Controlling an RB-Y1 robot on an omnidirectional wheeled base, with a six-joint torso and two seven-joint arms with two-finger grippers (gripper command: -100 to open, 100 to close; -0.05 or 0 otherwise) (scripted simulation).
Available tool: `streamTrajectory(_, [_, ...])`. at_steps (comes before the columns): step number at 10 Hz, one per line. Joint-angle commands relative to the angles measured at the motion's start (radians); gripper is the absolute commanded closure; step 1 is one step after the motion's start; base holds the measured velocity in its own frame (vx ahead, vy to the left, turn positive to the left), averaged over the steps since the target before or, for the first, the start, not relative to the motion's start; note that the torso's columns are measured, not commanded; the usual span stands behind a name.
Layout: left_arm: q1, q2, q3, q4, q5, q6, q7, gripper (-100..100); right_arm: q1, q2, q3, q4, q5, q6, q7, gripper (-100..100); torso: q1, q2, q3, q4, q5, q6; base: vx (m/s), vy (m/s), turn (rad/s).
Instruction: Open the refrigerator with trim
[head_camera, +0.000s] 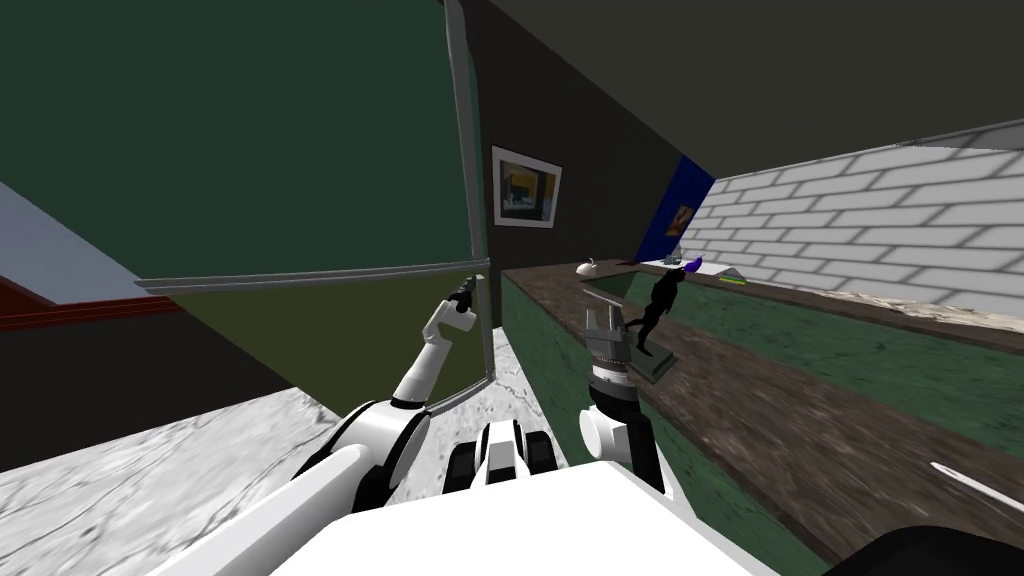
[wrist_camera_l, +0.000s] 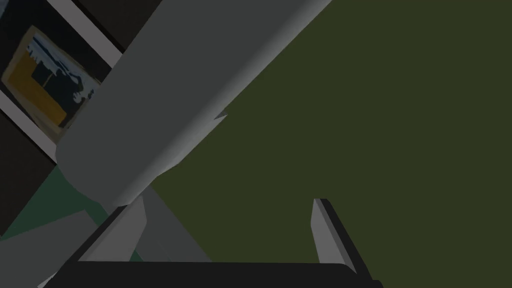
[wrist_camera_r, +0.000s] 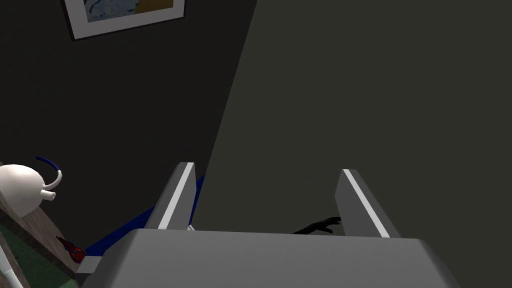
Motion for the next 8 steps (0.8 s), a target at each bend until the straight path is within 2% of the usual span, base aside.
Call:
streamTrajectory(1, [-0.022, -0.048, -0.007, 0.022, -0.018, 0.025, -0.003, -100, 0.0, 0.0, 0.0, 0.0, 0.0, 0.0, 0.0, 0, -0.005, 0.001, 0.0, -0.001, -0.002, 0.003, -0.013, 0.011, -0.011])
streamTrajectory(3, [-0.031, -0.081, -0.008, 0.028, -0.024, 0.036, -0.005, -100, 0.0, 0.0, 0.0, 0.0, 0.0, 0.0, 0.0, 0, -0.011, -0.001, 0.0, -0.002, -0.004, 0.005, -0.006, 0.009, 0.016])
streamTrajectory(4, [-0.023, -0.06, 0.001, 0.004, -0.019, 0.048, -0.01, -100, 0.0, 0.0, 0.0, 0.0, 0.0, 0.0, 0.0, 0, -0.014, -0.001, 0.0, -0.002, -0.005, 0.007, -0.005, 0.018, 0.042])
streamTrajectory(5, [-0.027, -0.058, 0.013, 0.001, -0.012, 0.054, -0.004, -100, 0.0, 0.0, 0.0, 0.0, 0.0, 0.0, 0.0, 0, -0.01, -0.001, 0.0, -0.001, -0.004, 0.002, 0.081, 0.059, 0.033])
streamTrajectory(6, [-0.027, -0.057, 0.009, 0.002, -0.014, 0.053, -0.008, -100, 0.0, 0.0, 0.0, 0.0, 0.0, 0.0, 0.0, 0, -0.001, -0.003, -0.002, 0.0, -0.001, -0.004, 0.054, 0.032, 0.008])
streamTrajectory(7, [-0.028, -0.057, 0.01, 0.001, -0.013, 0.053, -0.007, 100, 0.0, 0.0, 0.0, 0.0, 0.0, 0.0, 0.0, 0, 0.003, 0.0, 0.0, 0.001, 0.001, -0.006, 0.01, 0.001, -0.011])
streamTrajectory(8, [-0.039, -0.064, -0.007, 0.001, 0.001, 0.046, -0.011, 100, 0.0, 0.0, 0.0, 0.0, 0.0, 0.0, 0.0, 0, 0.005, 0.001, 0.001, -0.002, 0.002, -0.009, -0.094, 0.103, -0.097])
